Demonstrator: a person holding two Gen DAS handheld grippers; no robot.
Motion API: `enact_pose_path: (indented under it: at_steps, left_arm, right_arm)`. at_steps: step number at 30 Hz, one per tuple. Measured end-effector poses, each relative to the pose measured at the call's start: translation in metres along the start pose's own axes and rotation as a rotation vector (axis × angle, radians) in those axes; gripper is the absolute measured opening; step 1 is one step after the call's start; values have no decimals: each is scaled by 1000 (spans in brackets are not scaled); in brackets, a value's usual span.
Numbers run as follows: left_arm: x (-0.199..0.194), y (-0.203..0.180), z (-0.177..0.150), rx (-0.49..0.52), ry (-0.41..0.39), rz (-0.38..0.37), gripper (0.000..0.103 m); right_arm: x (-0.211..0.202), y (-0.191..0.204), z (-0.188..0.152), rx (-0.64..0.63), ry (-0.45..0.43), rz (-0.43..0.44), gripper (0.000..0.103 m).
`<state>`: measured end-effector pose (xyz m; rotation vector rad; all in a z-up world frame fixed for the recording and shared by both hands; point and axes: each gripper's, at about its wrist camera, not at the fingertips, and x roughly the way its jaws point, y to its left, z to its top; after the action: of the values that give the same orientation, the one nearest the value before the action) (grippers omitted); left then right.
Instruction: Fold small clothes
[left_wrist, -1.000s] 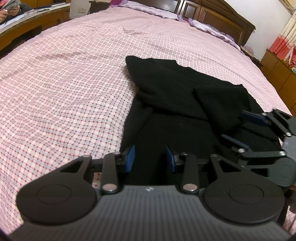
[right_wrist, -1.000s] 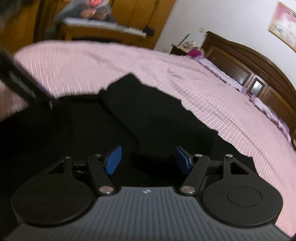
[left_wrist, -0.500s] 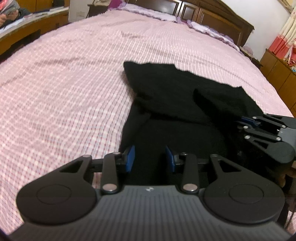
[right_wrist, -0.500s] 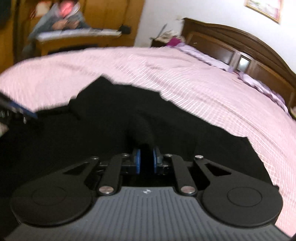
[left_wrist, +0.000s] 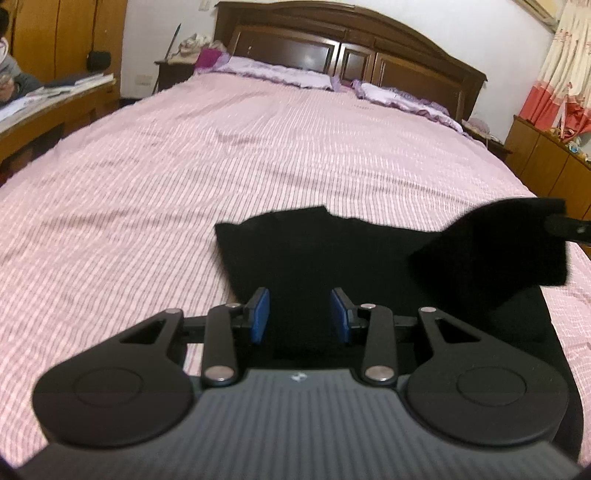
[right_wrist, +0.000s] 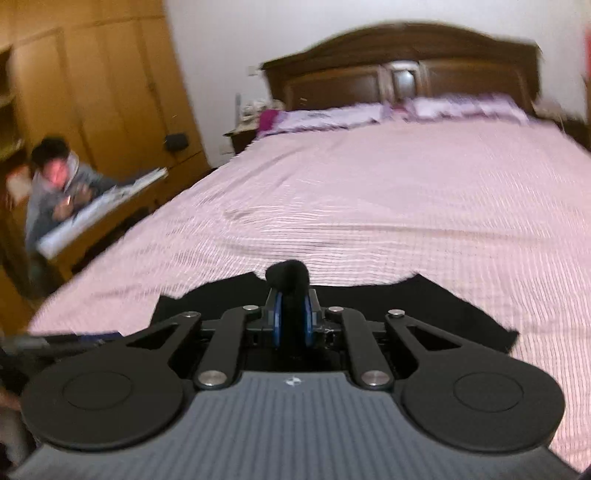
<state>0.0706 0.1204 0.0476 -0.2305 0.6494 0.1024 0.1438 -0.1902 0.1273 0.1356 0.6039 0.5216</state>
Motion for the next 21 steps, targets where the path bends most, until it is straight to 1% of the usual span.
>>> enact_pose_path:
  at_steps: [2,5,8,10,12,13,15,16,19,21]
  left_arm:
    - [8,-3,3,15,-10,-5,39]
    - [24,-9,3,47,-18,-6,39]
    - [41,-14,1,63,-14,-6,39]
    - [54,-16,-1,61,3,-9,39]
    - [68,-17,-3,56,27,-10,39]
    - [74,-17,-3,58,35,-5,39]
    - [83,-19,-6,68,37,15,39]
    - [87,-19,-7,73,35,22,39]
    - [93,-19,-11,86,30,33,39]
    - [95,-19,-13,94,28,37,41]
  right_arm:
    - [-10,-24,9,83,20,-2,12]
    - [-15,-60,14,184,56,-44,12]
    - [-11,-95,2,269,103,-95,12]
    - [2,-110,-10,307,134,-129,12]
    - [13,-129,-23,331,160,-162,12]
    - [21,-131,-29,338,167,-176,12]
    - [35,-142,-40,344,181,-214,12]
    - [44,-143,-47,340,187,-236,12]
    - [67,-151,-61,335,211,-265,13]
    - [78,-153,-69,316,200,-285,14]
